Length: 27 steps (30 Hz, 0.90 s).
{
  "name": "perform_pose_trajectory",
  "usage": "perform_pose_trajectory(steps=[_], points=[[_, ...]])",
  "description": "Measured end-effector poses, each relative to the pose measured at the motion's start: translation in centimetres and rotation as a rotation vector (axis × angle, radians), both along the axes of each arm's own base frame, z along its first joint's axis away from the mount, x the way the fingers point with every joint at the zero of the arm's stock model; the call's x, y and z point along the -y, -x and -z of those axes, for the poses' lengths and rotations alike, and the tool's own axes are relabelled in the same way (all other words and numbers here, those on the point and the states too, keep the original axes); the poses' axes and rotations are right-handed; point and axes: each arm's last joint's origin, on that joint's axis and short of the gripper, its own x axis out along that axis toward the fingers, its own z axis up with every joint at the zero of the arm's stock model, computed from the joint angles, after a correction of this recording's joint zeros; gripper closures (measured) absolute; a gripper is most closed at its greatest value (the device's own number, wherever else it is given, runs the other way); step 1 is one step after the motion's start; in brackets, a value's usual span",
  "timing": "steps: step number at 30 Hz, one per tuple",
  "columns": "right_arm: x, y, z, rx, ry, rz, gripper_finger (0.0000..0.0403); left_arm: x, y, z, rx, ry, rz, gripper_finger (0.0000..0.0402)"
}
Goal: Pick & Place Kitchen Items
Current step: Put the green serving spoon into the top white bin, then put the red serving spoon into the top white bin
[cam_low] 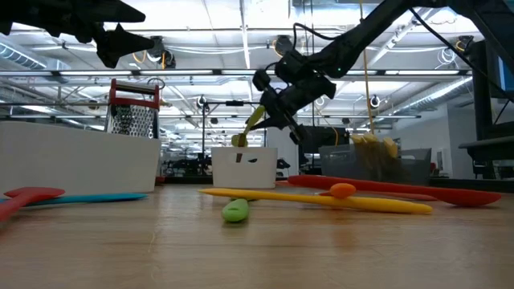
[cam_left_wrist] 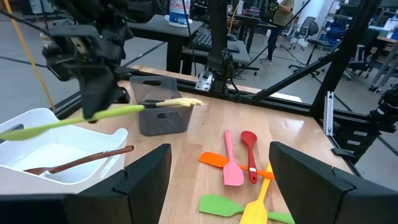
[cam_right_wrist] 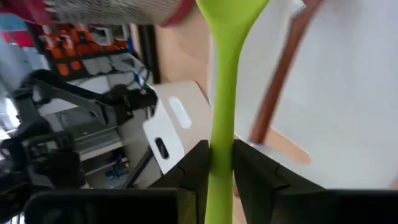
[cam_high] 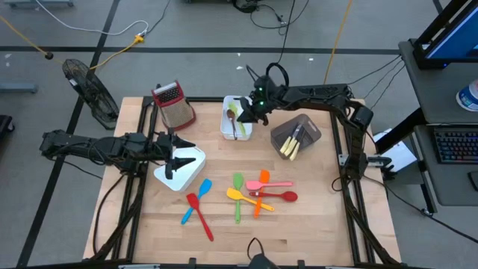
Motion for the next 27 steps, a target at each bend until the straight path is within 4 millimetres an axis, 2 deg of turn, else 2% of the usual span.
perform_pose_trajectory(steps=[5, 18, 22, 27], points=[[0.5, 0.0, -0.3, 0.029, -0.006, 0.028, 0.0325, 0.0, 0.0, 0.0, 0.0, 0.0, 0.0, 0.0128], [0.3, -0.3, -0.5, 0.049, -0.001, 0.021, 0.0282, 0.0, 0.0, 0.0, 0.0, 0.006, 0.001, 0.0128], [0.0, -0.8, -1.4, 0.118, 0.035, 0.013, 0.0281, 0.0, 0.0, 0.0, 0.002, 0.029, -0.001, 0.0128], [-1.5, -1.3, -3.2, 0.19, 0.084, -0.029, 0.029, 0.0, 0.0, 0.0, 0.003, 0.048, -0.002, 0.0128]])
